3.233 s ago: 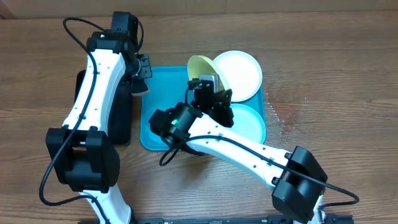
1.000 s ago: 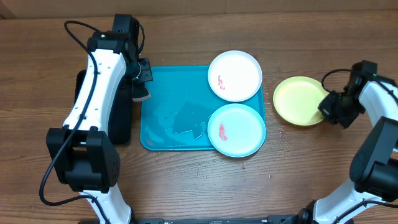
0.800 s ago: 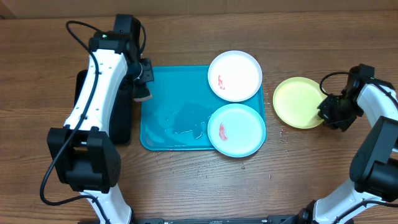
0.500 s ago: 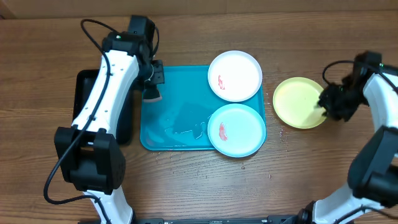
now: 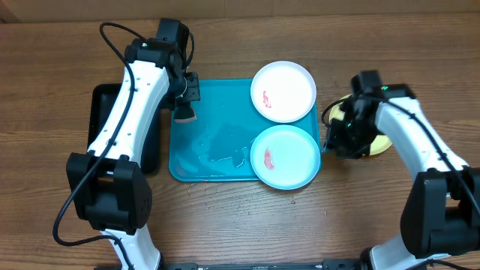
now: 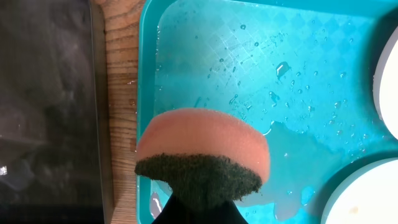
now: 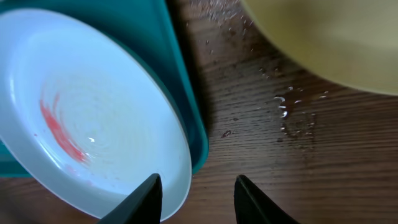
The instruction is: Clean dirty plates on tray and stack at the side
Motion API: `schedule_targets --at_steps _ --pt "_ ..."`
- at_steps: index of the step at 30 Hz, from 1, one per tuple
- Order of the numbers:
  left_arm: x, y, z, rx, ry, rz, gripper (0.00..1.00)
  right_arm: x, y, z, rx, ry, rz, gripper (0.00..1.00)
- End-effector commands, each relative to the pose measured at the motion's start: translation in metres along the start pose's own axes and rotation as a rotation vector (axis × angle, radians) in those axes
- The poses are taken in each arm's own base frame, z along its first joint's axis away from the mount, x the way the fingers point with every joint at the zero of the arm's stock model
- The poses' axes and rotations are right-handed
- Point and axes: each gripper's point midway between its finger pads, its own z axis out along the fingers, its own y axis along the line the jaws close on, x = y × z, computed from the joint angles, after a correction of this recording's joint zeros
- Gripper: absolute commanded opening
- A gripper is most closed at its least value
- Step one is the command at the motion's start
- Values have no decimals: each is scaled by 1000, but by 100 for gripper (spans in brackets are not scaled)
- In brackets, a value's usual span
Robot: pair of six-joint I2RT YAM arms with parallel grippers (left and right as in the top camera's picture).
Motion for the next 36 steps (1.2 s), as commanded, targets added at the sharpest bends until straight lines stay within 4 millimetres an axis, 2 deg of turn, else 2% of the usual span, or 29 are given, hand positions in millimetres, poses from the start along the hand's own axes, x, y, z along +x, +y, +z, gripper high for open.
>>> schedule_targets --at_steps 1,5,10,17,21,24,26,31,35,36 --pt "0 -4 2 8 5 -4 4 13 3 19 23 28 -23 39" --pt "0 -4 2 8 5 -4 4 17 6 36 25 17 -59 39" --pt "0 -4 2 8 5 -4 4 18 -7 54 62 -5 -12 38" --pt "0 -4 2 8 5 -4 4 15 -7 56 56 -19 -16 20" --pt "0 -4 2 8 5 -4 4 16 -7 56 54 -17 -15 5" --pt "0 -4 2 8 5 -4 4 22 -5 51 64 9 -16 4" --pt "0 -4 2 8 5 -4 4 26 3 45 57 21 -33 4" --pt "0 -4 2 8 5 -4 4 32 57 35 -17 -18 -116 4" --pt "0 -4 2 8 5 -5 4 31 115 46 -71 -135 -72 4" --pt "0 -4 2 8 5 -5 4 28 123 49 -66 -171 -47 4"
